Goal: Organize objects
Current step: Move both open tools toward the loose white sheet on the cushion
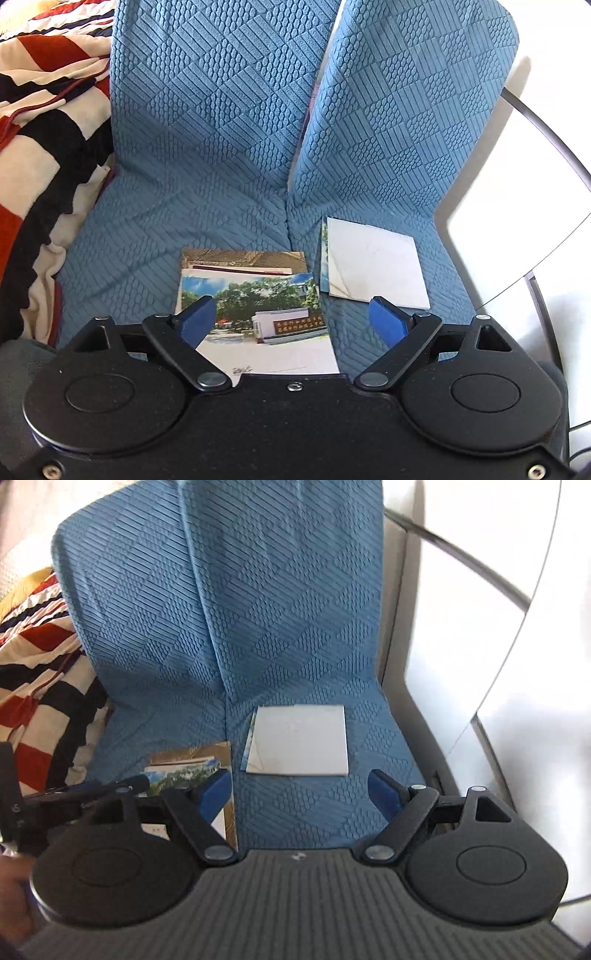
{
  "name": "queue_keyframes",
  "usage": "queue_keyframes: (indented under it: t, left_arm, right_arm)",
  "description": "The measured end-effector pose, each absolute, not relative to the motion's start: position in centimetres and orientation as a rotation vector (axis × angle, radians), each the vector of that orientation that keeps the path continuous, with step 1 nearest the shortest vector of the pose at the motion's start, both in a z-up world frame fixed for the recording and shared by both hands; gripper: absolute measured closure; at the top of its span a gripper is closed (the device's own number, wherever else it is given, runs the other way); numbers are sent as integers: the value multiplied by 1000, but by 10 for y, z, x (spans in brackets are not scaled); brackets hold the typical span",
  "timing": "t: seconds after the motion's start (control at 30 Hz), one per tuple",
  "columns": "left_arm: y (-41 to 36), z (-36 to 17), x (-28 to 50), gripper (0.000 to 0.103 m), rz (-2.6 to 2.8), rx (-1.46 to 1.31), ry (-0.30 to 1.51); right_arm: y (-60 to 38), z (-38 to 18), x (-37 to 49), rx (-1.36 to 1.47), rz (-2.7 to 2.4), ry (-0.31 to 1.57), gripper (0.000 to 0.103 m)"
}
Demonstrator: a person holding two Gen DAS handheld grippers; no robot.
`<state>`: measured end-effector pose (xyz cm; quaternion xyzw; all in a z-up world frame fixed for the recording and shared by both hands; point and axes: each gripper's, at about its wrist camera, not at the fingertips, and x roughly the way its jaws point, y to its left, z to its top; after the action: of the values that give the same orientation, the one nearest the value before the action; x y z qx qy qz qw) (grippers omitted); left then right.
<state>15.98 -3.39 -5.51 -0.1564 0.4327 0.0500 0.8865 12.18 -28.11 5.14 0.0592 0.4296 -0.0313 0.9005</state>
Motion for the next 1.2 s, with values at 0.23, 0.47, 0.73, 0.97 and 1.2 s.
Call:
queue_keyframes:
  t: [0.23,0.47,0.73,0.97,1.2]
  left_arm:
    - [-49,-59,173,14,92,-310,914]
    - [-72,-64,184,14,58,-298,935]
    - [-96,-74,204,14,26,-296,950]
    - [-107,-89,228,14,6,-298,952]
    - [-105,-117,261,14,1,-315,958]
  right_arm:
    - [-294,40,124,76,-134,890,21]
    - [-306,32,134,46,-144,905,21]
    - [-326,16,147,63,-138,917,21]
    - [-338,-10,168,78,-127,946,21]
    - [-350,-48,197,83,-93,993,21]
